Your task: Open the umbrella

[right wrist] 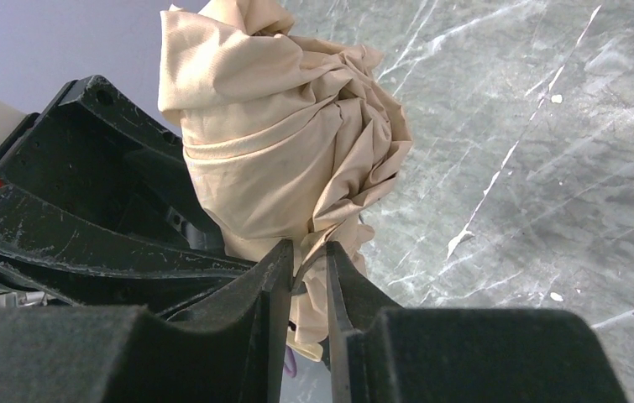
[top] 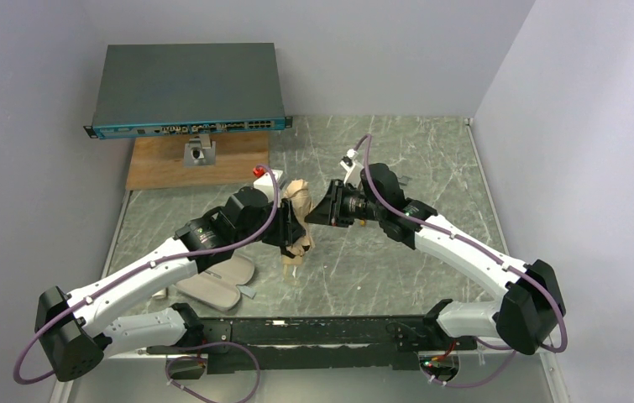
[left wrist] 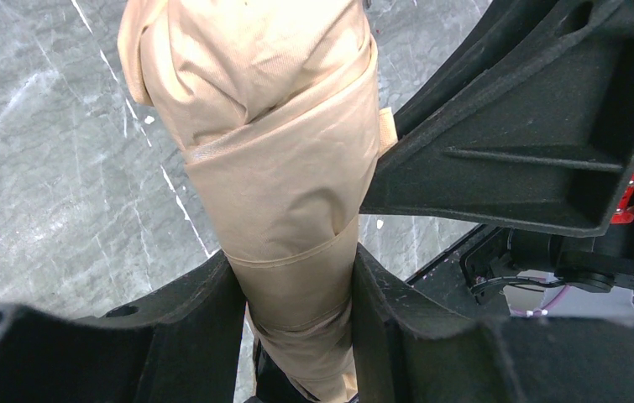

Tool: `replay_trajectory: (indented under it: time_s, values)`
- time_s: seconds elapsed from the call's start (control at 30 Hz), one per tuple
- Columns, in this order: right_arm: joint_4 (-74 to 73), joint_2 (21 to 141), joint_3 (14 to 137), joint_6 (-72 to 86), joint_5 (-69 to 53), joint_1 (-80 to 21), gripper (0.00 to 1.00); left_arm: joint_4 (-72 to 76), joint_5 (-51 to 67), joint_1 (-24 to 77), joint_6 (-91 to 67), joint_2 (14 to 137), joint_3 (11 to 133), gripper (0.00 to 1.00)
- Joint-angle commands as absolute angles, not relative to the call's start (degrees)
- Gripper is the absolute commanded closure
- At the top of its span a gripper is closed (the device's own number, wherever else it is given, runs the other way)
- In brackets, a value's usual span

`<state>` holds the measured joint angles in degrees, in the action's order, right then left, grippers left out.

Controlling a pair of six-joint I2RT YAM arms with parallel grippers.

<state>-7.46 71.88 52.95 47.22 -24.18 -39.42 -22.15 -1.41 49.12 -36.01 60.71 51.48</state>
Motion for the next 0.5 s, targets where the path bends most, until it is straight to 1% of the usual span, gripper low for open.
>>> replay_trajectory:
  time_s: [0.0,0.1,0.13,0.23,0.47]
  values:
    - [-6.40,71.11,55.19,48.53,-21.42,-38.85,0.77,-16.59,-0.77,49.62,-35.68,58.74,54.14,1.00]
    - [-6.18,70.66,54.48,48.99,-21.03,-38.65,0.77,-16.52,-0.73,49.64,-35.66,58.52,54.14,1.00]
    - [-5.95,70.51,54.35,49.18,-20.99,-38.58,0.80,-16.50,-0.71,49.60,-35.68,58.53,54.13,1.00]
    - [-5.94,70.47,54.14,49.44,-20.70,-38.50,0.99,-16.14,-0.53,49.58,-35.88,58.40,53.94,1.00]
    - [-7.25,69.54,53.56,48.57,-19.70,-38.47,1.00,-16.50,-0.53,49.59,-35.91,57.97,54.10,1.00]
